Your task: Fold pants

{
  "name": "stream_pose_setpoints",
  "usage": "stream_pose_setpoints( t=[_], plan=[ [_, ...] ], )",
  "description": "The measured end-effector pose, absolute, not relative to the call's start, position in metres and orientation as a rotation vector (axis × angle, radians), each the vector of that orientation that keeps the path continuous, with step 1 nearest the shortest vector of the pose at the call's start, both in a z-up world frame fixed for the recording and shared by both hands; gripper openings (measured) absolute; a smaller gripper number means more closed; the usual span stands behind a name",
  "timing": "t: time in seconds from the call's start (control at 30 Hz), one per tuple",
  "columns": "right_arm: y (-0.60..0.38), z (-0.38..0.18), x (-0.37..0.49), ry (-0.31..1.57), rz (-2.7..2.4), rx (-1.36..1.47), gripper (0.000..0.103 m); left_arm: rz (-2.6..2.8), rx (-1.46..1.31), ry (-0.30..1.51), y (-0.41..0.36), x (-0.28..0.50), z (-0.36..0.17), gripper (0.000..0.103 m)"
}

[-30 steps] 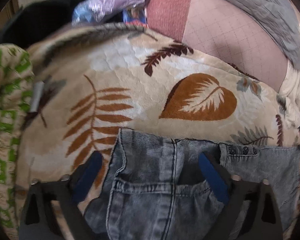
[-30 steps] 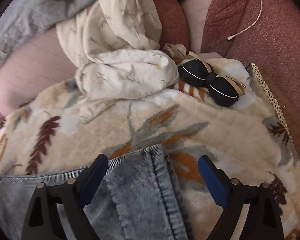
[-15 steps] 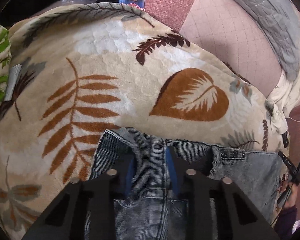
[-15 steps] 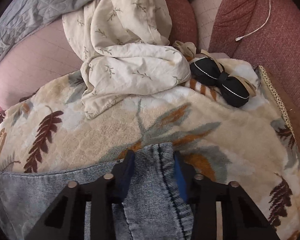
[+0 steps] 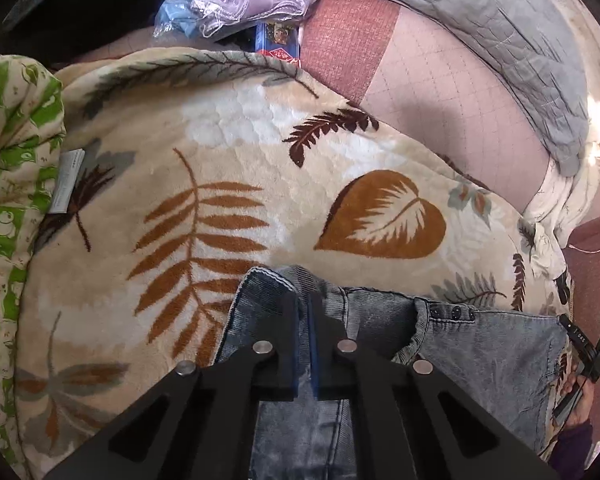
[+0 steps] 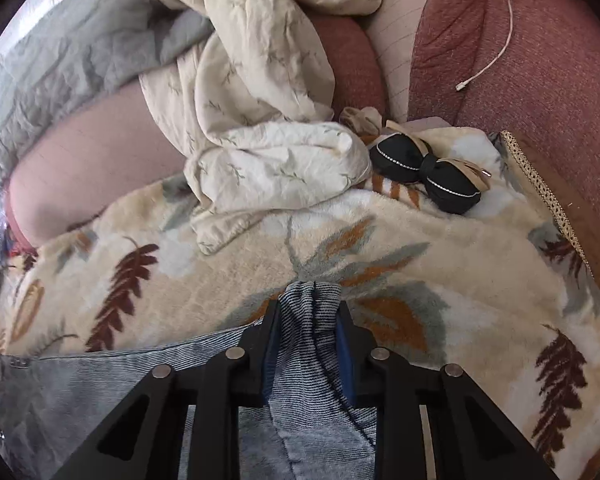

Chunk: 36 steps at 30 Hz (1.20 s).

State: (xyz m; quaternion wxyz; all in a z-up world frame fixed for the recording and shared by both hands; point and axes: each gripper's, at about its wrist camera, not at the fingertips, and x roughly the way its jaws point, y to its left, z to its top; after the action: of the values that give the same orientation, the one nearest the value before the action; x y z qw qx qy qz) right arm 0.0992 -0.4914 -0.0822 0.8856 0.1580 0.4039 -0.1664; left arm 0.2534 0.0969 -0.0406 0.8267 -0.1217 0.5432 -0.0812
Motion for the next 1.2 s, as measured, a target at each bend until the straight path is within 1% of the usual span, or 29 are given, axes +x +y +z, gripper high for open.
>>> stream_pose_setpoints(
  t=[0.1,0.2,0.27,0.3,0.33,0.37,0.4,0.43,0.53,0.6,0.67,0.7,0.73,0.83,0.93,1.2],
  plan=[
    [-0.489,-0.074,0.090,0.831,-0.341,0.349,0.027,-0.169,-0.273,1.142,0.097,0.249,-0.038,0.002],
    [-0.488,-0.074,0.089,0.839,-0.336,0.344,0.027,-0.118,-0.232,1.178,0.095,0.249,-0.043,0.002],
    [-0.489,-0.074,0.092,0.848,-0.334,0.331,0.027,-0.082,-0.248,1.159,0.100,0.248,-0.043,0.003],
    [-0.490,-0.075,0.093,0.851,-0.335,0.322,0.027,-0.071,-0.257,1.153,0.103,0.247,-0.043,0.010],
    [-0.490,-0.076,0.095,0.855,-0.333,0.317,0.027,-0.069,-0.274,1.153,0.106,0.248,-0.044,0.029],
    [-0.490,-0.078,0.097,0.861,-0.334,0.312,0.027,-0.071,-0.284,1.162,0.106,0.250,-0.046,0.042],
    [-0.490,-0.080,0.098,0.865,-0.337,0.308,0.027,-0.068,-0.283,1.162,0.106,0.250,-0.047,0.062],
    [-0.491,-0.083,0.100,0.870,-0.340,0.307,0.027,-0.065,-0.277,1.153,0.104,0.251,-0.047,0.066],
    [-0.495,-0.090,0.104,0.876,-0.339,0.320,0.027,-0.094,-0.264,1.145,0.096,0.252,-0.049,0.066],
    [-0.497,-0.095,0.105,0.876,-0.337,0.328,0.027,-0.085,-0.252,1.157,0.091,0.256,-0.056,0.066],
    [-0.497,-0.098,0.107,0.877,-0.334,0.329,0.027,-0.104,-0.269,1.179,0.089,0.260,-0.065,0.042],
    [-0.497,-0.099,0.108,0.877,-0.334,0.329,0.027,-0.107,-0.278,1.196,0.089,0.262,-0.070,0.012],
    [-0.497,-0.101,0.110,0.878,-0.335,0.330,0.027,-0.109,-0.293,1.214,0.089,0.264,-0.076,0.003],
    [-0.498,-0.102,0.111,0.877,-0.335,0.333,0.027,-0.099,-0.283,1.196,0.091,0.261,-0.081,0.002],
    [-0.499,-0.098,0.107,0.863,-0.328,0.347,0.027,-0.110,-0.315,1.134,0.099,0.252,-0.072,0.002],
    [-0.498,-0.067,0.070,0.767,-0.301,0.400,0.027,-0.225,-0.391,0.991,0.113,0.205,-0.010,0.002]
  ],
)
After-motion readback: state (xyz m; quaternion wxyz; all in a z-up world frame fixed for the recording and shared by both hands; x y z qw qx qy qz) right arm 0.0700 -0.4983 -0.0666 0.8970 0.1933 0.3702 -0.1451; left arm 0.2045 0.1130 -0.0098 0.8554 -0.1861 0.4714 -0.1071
